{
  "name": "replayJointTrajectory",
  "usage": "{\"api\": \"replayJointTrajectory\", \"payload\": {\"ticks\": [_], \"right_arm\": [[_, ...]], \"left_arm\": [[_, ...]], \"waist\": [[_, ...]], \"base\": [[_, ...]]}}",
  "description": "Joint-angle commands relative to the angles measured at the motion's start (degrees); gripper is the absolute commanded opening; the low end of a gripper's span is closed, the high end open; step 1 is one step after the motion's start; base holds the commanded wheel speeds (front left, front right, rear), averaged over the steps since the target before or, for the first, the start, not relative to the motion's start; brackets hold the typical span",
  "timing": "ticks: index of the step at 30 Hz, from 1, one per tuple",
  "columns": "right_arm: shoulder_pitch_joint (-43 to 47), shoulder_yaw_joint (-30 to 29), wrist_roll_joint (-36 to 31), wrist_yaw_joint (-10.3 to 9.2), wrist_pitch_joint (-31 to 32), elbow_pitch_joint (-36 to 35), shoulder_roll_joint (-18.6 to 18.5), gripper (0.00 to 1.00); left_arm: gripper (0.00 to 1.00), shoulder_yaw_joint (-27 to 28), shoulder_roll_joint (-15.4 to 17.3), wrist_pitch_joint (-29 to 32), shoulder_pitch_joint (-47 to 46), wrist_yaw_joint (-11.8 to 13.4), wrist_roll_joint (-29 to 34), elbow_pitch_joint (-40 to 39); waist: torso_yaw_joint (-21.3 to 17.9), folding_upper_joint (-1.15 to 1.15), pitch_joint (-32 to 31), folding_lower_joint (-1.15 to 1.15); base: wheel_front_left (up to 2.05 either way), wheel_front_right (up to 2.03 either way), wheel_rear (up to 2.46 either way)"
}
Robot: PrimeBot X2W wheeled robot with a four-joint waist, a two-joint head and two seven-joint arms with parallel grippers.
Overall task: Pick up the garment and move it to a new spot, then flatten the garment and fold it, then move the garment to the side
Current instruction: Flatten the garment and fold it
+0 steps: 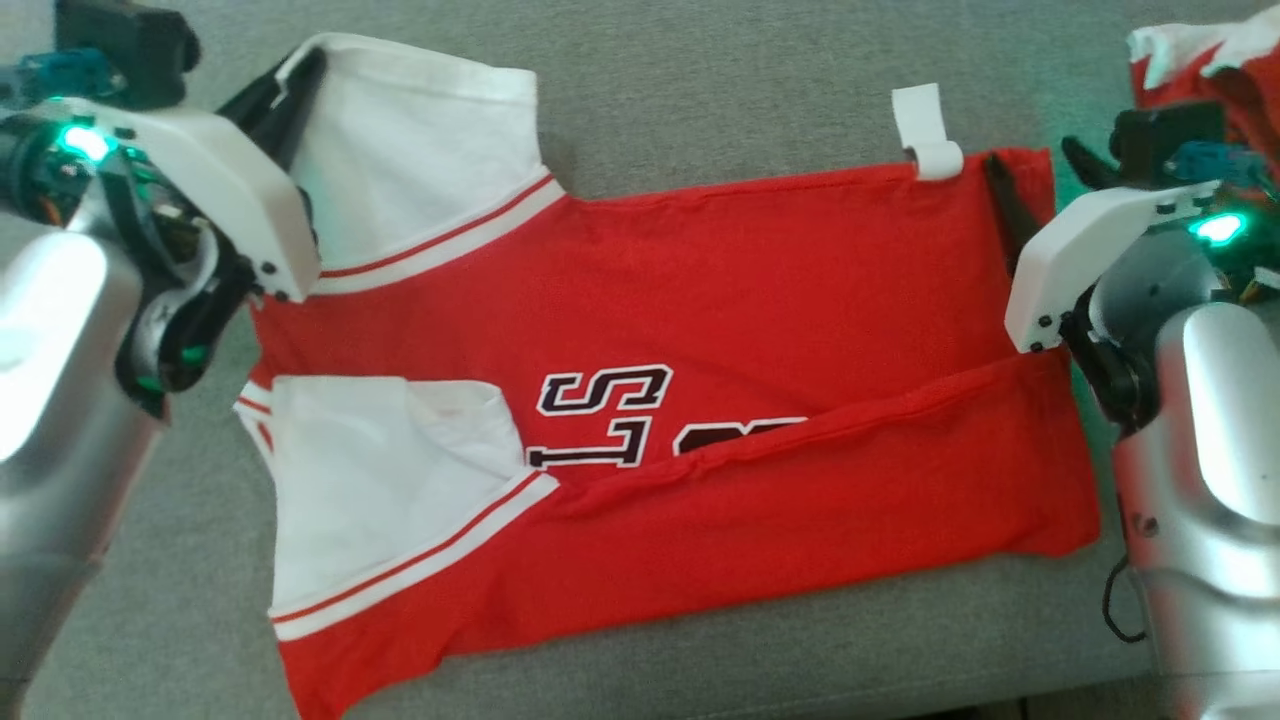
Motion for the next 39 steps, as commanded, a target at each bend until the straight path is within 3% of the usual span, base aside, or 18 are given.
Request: {"api": "replayJointTrajectory", "payload": {"ticks": [1,2,3,11,17,26,33,34,35,36,37,38,39], "right_arm": [[-1.6,1.0,0.6,-0.04,0.4,-0.7,-0.6,0.33],[-1.9,1.1,0.9,-0.04,0.5,0.0,-0.7,0.13],[-2.0,1.1,1.3,-0.04,0.5,0.6,-0.7,0.0],[-1.6,1.2,2.3,-0.04,-4.6,1.6,-1.1,0.0],[5.0,0.5,3.0,-0.04,-7.8,-0.6,-1.6,0.0],[18.9,-5.2,2.1,-0.04,-9.2,-7.9,0.2,0.0],[25.2,-7.2,1.2,-0.04,-9.0,-11.4,2.0,0.0],[25.7,-7.4,1.1,-0.04,-9.1,-11.6,2.2,0.03],[26.2,-7.5,0.9,-0.04,-9.2,-11.8,2.4,0.34],[26.7,-7.7,0.7,-0.04,-9.3,-12.1,2.6,0.85],[26.7,-7.7,0.7,-0.04,-9.3,-12.1,2.6,0.85],[27.1,-8.0,0.6,-0.04,-9.5,-12.3,2.8,1.0],[27.7,-8.3,0.5,-0.04,-9.6,-12.6,3.1,1.0]], "left_arm": [[0.0,2.4,1.7,-0.7,-2.2,-0.1,0.5,-2.1],[0.0,2.3,1.5,-0.9,-2.0,-0.1,0.4,-2.3],[0.0,2.3,1.4,-1.0,-1.8,0.0,0.3,-2.4],[0.0,2.6,0.9,-4.4,0.9,-0.1,-0.2,-3.5],[0.0,1.9,0.5,-8.0,7.9,0.9,-0.9,-7.7],[0.0,0.2,0.0,-14.4,24.6,4.9,-2.4,-15.9],[0.0,-0.9,-2.2,-19.9,34.1,7.5,-3.2,-15.6],[0.0,-1.0,-2.6,-20.8,34.9,7.6,-3.1,-15.0],[0.25,-1.2,-2.9,-21.6,35.6,7.5,-3.0,-14.5],[0.62,-1.4,-3.1,-22.4,36.3,7.4,-2.8,-14.0],[0.62,-1.4,-3.1,-22.4,36.3,7.4,-2.8,-14.0],[1.0,-1.6,-3.2,-23.2,37.0,7.4,-2.6,-13.5],[1.0,-1.6,-3.5,-23.9,37.7,7.5,-2.8,-13.1]], "waist": [[0.5,0.0,-0.1,0.0],[0.7,0.0,-0.2,0.0],[0.8,0.0,-0.3,0.0],[1.6,0.0,-3.4,0.0],[3.7,0.0,-8.4,0.0],[6.9,0.0,-14.7,0.0],[7.6,0.0,-16.4,0.0],[7.6,0.0,-16.6,0.0],[7.6,0.0,-16.8,0.0],[7.5,0.0,-17.0,0.0],[7.5,0.0,-17.0,0.0],[7.4,0.0,-17.2,0.0],[7.4,0.0,-17.5,0.0]], "base": [[0.0,0.0,0.0],[0.0,0.0,0.0],[0.0,0.0,0.0],[0.0,0.0,0.0],[0.0,0.0,0.0],[0.0,0.0,0.0],[0.0,0.0,0.0],[0.0,0.0,0.0],[0.0,0.0,0.0],[0.0,0.0,0.0],[0.0,0.0,0.0],[0.0,0.0,0.0],[0.0,0.0,0.0]]}}
